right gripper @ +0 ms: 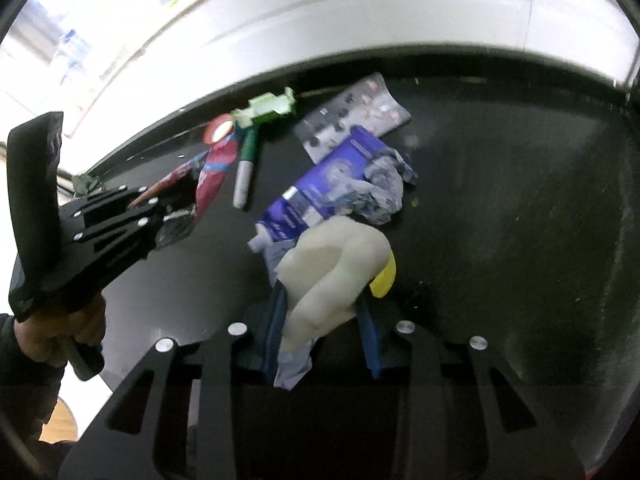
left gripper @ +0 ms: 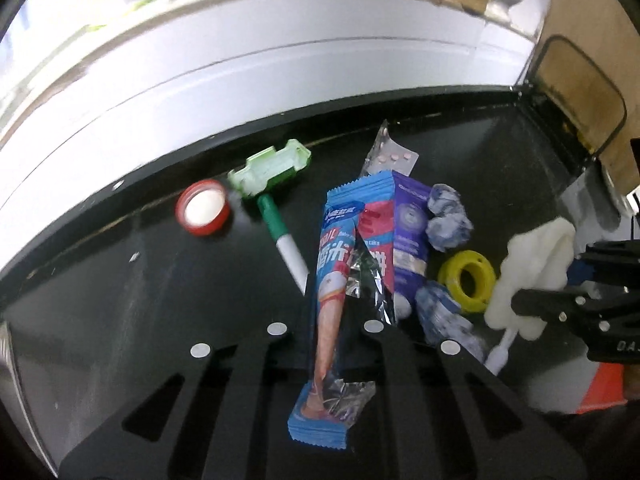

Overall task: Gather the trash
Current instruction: 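Grasp the blue ice-cream wrapper with the left tool while the right tool grasps the white foam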

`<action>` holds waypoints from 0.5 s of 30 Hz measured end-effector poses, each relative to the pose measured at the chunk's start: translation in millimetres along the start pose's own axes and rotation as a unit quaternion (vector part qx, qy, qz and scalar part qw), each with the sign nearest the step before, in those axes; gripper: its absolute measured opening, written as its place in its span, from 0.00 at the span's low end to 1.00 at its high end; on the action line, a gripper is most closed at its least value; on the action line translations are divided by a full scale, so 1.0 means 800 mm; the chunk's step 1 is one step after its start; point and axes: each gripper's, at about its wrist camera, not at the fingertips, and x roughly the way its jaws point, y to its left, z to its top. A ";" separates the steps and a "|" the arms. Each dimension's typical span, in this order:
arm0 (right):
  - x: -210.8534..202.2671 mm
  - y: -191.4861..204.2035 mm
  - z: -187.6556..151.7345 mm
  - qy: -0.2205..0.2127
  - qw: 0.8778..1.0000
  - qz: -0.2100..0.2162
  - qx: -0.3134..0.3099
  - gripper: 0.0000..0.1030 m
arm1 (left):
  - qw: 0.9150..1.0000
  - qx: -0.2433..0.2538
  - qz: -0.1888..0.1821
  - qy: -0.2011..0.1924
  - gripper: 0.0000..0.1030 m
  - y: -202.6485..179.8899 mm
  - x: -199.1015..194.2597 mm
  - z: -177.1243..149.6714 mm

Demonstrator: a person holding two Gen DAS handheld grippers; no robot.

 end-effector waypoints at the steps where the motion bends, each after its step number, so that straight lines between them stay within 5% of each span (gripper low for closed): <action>1: -0.009 0.007 -0.004 -0.008 1.000 -0.003 -0.011 0.33 | 1.000 -0.010 0.003 -0.003 0.07 -0.002 -0.012 -0.009; 15: -0.060 0.047 -0.048 -0.040 0.998 -0.019 -0.050 0.33 | 0.998 -0.053 0.046 -0.008 0.07 -0.016 -0.094 -0.104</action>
